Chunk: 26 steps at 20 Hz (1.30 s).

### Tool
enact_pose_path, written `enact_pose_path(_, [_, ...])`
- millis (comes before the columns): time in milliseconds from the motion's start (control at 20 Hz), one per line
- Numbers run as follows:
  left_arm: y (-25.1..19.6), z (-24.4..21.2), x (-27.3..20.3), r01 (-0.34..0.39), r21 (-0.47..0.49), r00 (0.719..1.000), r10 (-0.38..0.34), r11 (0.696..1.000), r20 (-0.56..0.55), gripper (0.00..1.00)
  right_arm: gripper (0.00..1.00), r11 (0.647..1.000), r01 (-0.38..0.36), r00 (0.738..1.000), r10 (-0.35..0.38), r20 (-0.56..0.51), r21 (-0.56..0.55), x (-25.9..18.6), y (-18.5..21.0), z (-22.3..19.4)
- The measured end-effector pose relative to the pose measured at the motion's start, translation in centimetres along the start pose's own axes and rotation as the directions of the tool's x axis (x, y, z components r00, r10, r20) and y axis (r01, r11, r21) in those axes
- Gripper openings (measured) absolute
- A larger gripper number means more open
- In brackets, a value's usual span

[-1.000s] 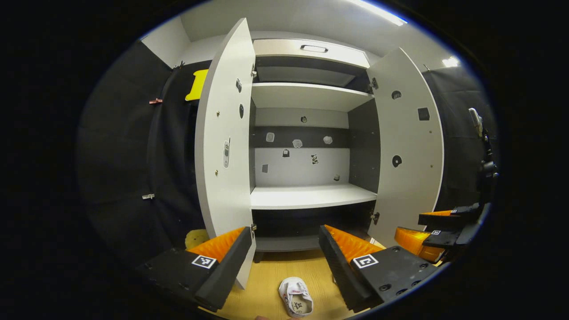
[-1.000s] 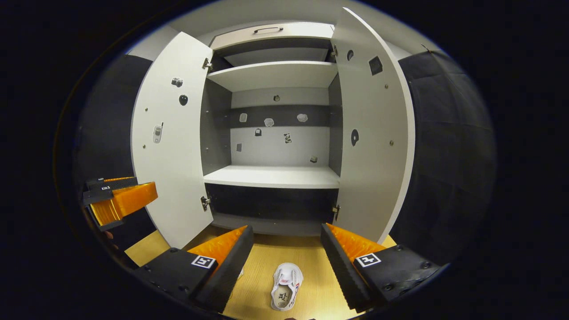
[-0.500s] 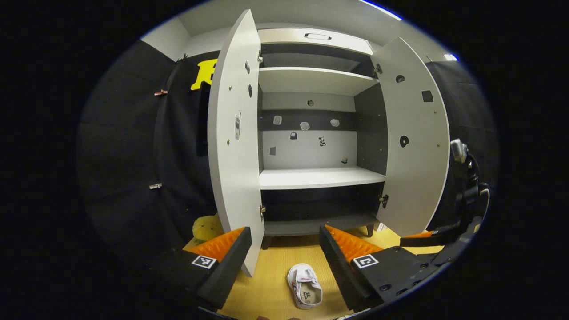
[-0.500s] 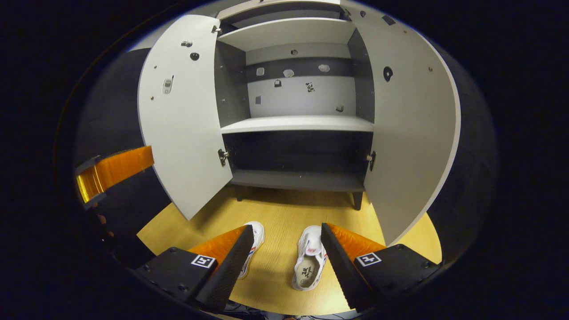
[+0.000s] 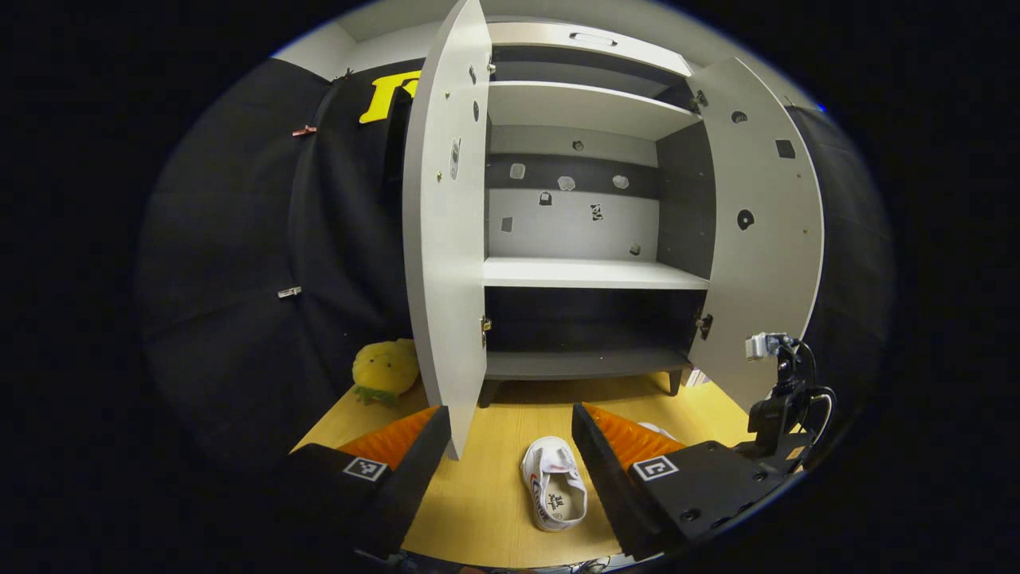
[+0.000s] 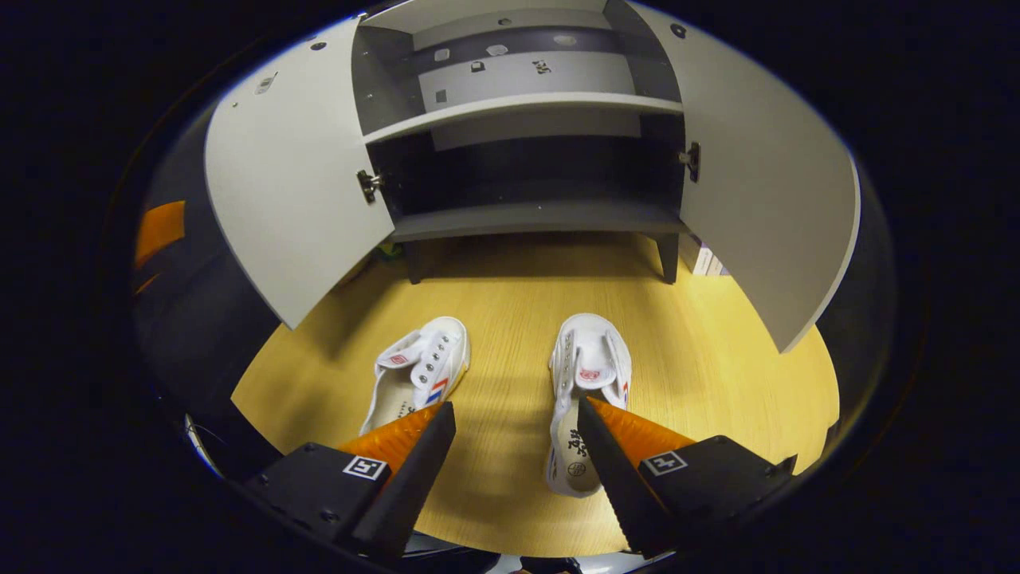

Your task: Grab one shoe with the right hand and put it into the shoe cabinet, grab the other shoe with the left hand and put it into the shoe cabinet; then close the right door with the right hand and the left door with the left hand.

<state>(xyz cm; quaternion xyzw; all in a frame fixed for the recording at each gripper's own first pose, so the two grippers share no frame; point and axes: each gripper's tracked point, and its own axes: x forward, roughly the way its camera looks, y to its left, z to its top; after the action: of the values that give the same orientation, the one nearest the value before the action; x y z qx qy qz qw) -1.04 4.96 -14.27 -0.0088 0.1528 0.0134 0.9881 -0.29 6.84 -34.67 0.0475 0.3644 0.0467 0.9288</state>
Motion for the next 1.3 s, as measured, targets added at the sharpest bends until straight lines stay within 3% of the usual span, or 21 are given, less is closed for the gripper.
enact_pose_path(400, [-1.3,-2.3,0.6,0.038,0.058,0.999,-0.038,0.998,-0.003,0.95,0.99,0.999,0.048,0.999,-0.048,-0.023,-0.015,6.1,-1.2,-1.9])
enact_pose_path(550, [-2.3,-2.9,0.5,0.064,0.004,0.998,-0.064,0.998,-0.021,0.95,0.97,0.996,0.054,0.998,-0.056,-0.033,-0.064,8.2,-1.2,-2.6])
enact_pose_path(800, [-2.0,-3.8,0.2,0.048,-0.003,0.998,-0.048,0.999,-0.038,0.95,0.96,0.996,0.092,0.995,-0.092,-0.024,-0.016,10.5,-1.9,-1.6])
enact_pose_path(900, [-1.6,-4.1,0.0,0.035,-0.004,0.998,-0.035,0.999,-0.046,0.95,0.86,0.993,0.122,0.992,-0.122,-0.018,-0.005,11.0,-2.5,-1.2])
enact_pose_path(950, [-1.5,-4.3,-0.1,0.029,-0.007,0.998,-0.03,1.0,-0.049,0.95,0.7,0.99,0.138,0.99,-0.138,-0.018,-0.01,11.2,-3.1,-1.0])
enact_pose_path(1000, [-1.3,-4.5,-0.3,0.023,-0.01,0.998,-0.023,1.0,-0.054,0.95,0.62,0.988,0.153,0.988,-0.153,-0.017,-0.016,11.3,-3.5,-0.9])
enact_pose_path(1150, [-1.0,-4.9,-0.6,0.009,-0.014,0.998,-0.01,1.0,-0.062,0.95,0.23,0.987,0.162,0.987,-0.162,-0.02,-0.017,10.6,-4.0,-0.6])
enact_pose_path(1200, [-0.9,-5.0,-0.6,0.006,-0.013,0.998,-0.007,1.0,-0.061,0.95,0.23,0.99,0.142,0.99,-0.143,-0.023,-0.015,11.4,-3.9,-0.8])
enact_pose_path(1300, [-0.8,-4.9,-0.8,0.001,-0.008,0.998,-0.001,1.0,-0.061,0.95,0.12,0.99,0.14,0.99,-0.14,-0.034,-0.019,11.5,-4.0,-0.7])
